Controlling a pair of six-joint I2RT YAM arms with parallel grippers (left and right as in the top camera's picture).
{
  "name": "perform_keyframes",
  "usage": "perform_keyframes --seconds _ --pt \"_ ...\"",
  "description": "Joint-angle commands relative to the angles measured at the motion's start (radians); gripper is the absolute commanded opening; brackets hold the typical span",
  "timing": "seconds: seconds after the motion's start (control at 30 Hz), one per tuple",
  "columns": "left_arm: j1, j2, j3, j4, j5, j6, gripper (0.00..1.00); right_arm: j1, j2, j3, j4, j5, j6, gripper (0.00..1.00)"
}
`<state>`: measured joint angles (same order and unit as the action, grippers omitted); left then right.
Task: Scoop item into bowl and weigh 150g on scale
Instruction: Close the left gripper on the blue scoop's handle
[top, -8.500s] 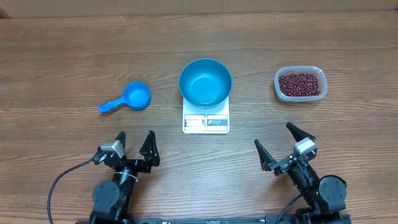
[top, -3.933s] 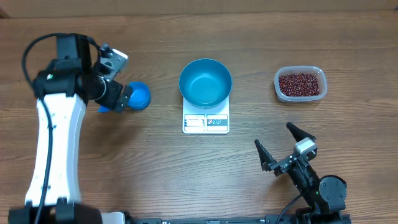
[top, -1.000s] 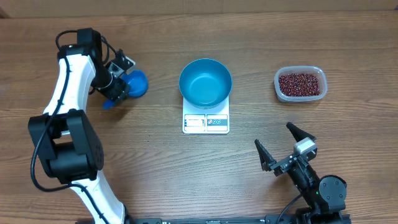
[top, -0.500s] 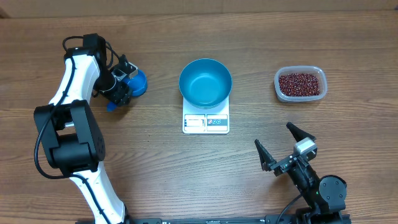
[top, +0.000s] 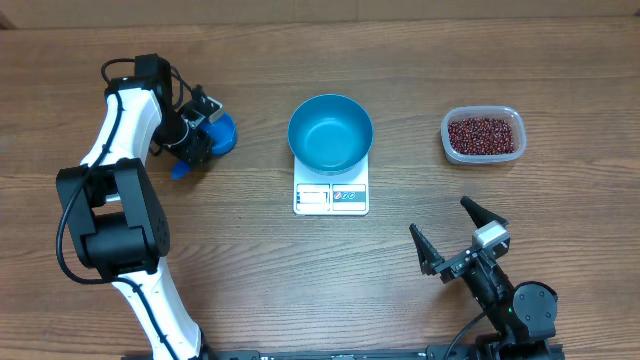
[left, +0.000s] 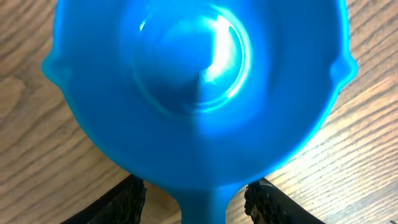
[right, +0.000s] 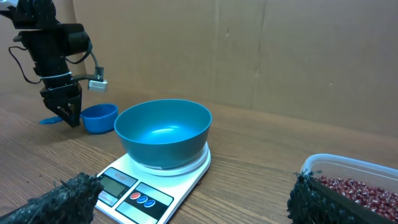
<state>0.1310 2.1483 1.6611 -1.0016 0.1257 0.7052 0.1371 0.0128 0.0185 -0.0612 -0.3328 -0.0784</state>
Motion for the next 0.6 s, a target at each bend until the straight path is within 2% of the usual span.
perform_keyframes --seconds 0.0,0.23,0.33,0.57 --pt "-0.001 0.021 0.007 0.019 0.033 -0.04 0.54 -0.008 -0.01 -0.01 0.005 0.006 0.004 1.0" --pt "-0.001 0.023 0.007 0.02 0.036 -0.055 0.45 -0.008 -0.01 -0.01 0.005 0.006 0.004 1.0" --pt "-0.001 0.023 0.007 0.02 0.035 -0.06 0.35 -0.008 -0.01 -0.01 0.005 0.006 0.004 1.0" --pt "-0.001 0.023 0.007 0.02 0.032 -0.077 0.27 -0.008 -0.01 -0.01 0.005 0.006 0.004 1.0"
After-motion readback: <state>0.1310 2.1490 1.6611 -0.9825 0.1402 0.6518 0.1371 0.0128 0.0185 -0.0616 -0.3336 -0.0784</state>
